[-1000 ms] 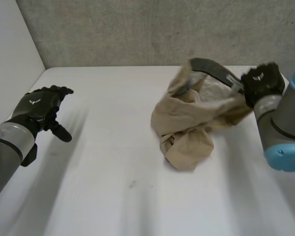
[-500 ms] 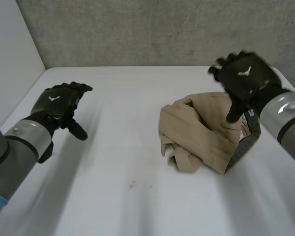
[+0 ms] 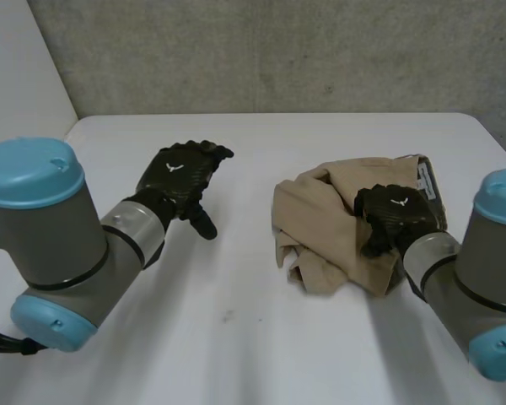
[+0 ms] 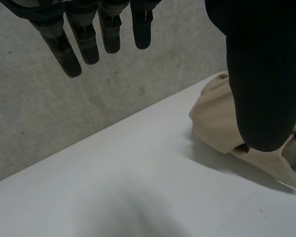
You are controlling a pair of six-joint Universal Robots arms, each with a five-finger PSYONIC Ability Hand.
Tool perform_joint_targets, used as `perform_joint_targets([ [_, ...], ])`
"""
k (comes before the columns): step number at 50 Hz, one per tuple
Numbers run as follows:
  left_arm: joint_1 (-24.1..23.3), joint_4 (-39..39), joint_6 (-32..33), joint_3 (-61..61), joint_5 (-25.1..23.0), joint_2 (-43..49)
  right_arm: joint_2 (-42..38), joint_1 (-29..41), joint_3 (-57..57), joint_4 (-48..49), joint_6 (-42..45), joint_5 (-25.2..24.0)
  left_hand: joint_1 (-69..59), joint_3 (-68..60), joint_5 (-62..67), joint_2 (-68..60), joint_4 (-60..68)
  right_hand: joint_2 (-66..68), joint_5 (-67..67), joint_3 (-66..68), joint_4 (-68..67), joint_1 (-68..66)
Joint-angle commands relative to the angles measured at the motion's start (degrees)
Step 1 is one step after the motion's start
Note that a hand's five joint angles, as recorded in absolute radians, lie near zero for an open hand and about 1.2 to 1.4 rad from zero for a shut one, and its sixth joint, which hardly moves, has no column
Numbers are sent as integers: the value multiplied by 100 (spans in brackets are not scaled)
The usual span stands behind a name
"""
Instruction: Fold the shorts.
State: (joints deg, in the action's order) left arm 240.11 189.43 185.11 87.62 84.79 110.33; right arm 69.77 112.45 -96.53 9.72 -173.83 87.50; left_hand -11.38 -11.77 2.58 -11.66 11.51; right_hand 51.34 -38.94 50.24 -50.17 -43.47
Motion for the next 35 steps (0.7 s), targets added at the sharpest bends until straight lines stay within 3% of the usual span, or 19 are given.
perform_joint_targets([
  [1, -8, 137, -18, -69, 3, 172, -131, -4, 486, -137, -204, -75, -69, -30, -51, -41, 56, 2866, -3106, 2976, -2983, -3653],
  [5, 36, 252, -45, -210, 3, 313, -8, 40, 775, -488, 234, -119, -35, 4, -85, -8, 22, 2866, -3106, 2976, -2983, -3653],
  [9, 98, 278, -62, -429, -15, 524, 492, 233, 1110, -945, 1244, -233, 15, 55, -135, 43, -28, 2866, -3106, 2976, -2983, -3653],
  [14, 229, 261, -115, -868, -59, 989, 1046, 926, 1312, -1419, 2710, -506, 32, 71, -152, 60, -45, 2866, -3106, 2976, -2983, -3653],
  [17, 230, 261, -203, -1036, -103, 1183, 1231, 1147, 1374, -1490, 3144, -454, 49, 88, -169, 77, -62, 2866, -3106, 2976, -2983, -3653],
  [22, 186, 243, -632, -1256, -724, 1464, 1802, 1551, 1444, -1569, 3540, -445, 32, 71, -152, 60, -45, 2866, -3106, 2976, -2983, -3653],
  [29, 63, 234, -1161, -1344, -1500, 1667, 2198, 1578, 1541, -1657, 3540, -453, -269, -230, 149, -241, 256, 2866, -3106, 2976, -2983, -3653],
  [32, -34, 234, -1231, -1396, -1544, 1702, 2260, 1570, 1550, -1666, 3540, -445, -2833, -2794, 2713, -2805, 2820, 2866, -3106, 2976, -2983, -3653],
  [33, -34, 226, -1231, -1405, -1527, 1702, 2260, 1561, 1550, -1658, 3558, -427, -4360, -4320, 4240, -4332, 4346, 2866, -3106, 2976, -2983, -3653],
  [34, -8, 217, -1249, -1423, -1431, 1676, 2269, 1552, 1558, -1657, 3567, -383, -6837, -6798, 6717, -6809, 6824, 2866, -3106, 2976, -2983, -3653],
  [35, 1, 208, -1258, -1432, -1343, 1632, 2269, 1543, 1558, -1657, 3567, -348, -6862, -6823, 6742, -6834, 6849, 2866, -3106, 2976, -2983, -3653],
])
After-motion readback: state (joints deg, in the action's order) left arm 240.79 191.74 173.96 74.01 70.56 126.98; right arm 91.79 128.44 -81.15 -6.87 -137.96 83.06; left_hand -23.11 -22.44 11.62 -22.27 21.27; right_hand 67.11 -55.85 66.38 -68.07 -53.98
